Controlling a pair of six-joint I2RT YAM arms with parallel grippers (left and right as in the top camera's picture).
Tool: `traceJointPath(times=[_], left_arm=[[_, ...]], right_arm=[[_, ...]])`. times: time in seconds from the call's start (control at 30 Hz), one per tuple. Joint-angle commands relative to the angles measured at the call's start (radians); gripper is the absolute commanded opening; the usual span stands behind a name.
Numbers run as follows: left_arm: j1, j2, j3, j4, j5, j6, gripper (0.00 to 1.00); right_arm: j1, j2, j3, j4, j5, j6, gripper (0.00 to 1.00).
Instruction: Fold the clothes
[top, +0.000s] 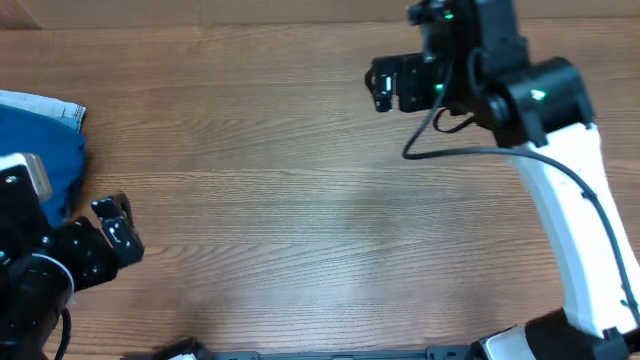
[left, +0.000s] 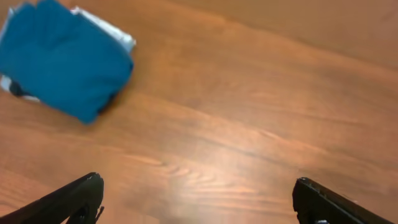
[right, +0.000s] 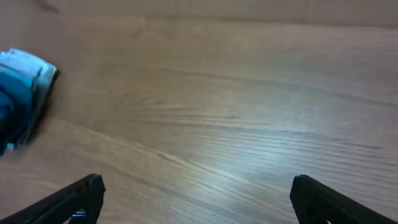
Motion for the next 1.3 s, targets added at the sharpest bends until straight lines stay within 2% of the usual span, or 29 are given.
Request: traceJointPath(times=[0.0, 0.43, 0.67, 0.73, 0.83, 0.97, 1.1, 1.27], left_arm=[[-0.007, 0.005, -0.001, -0.004, 0.012, 0.011, 1.0], [-0.007, 0.008, -0.001, -0.004, 0.008, 0.011, 1.0], [-0.007, 0.008, -0.001, -0.004, 0.008, 0.011, 1.0], [-0.007, 0.008, -0.001, -0.004, 0.008, 0.011, 1.0], [-0.007, 0.008, -0.001, -0.004, 0.008, 0.011, 1.0], [-0.007, 0.008, -0.001, -0.004, 0.008, 0.011, 1.0], [-0.007, 0.008, -0.001, -0.004, 0.008, 0.011, 1.0], [-0.007, 0.008, -0.001, -0.004, 0.008, 0.011, 1.0]], right_arm=[[-0.016, -0.015, 0.02, -0.011, 0.015, -0.005, 1.0], [-0.016, -0.015, 0.019, -0.044, 0.009, -0.005, 1.0], [-0.016, -0.015, 0.019, -0.182, -0.051, -0.005, 1.0], [-0.018, -0.015, 0.02, -0.171, -0.042, -0.006, 1.0], [-0.03, -0.032, 0.02, -0.037, -0.034, -0.047, 1.0], [-0.091, -0.129, 0.02, 0.07, -0.034, -0.05, 1.0], [-0.158, -0.293, 0.019, 0.043, 0.015, -0.118, 1.0], [-0.195, -0.42, 0.011, -0.01, 0.179, -0.152, 1.0]])
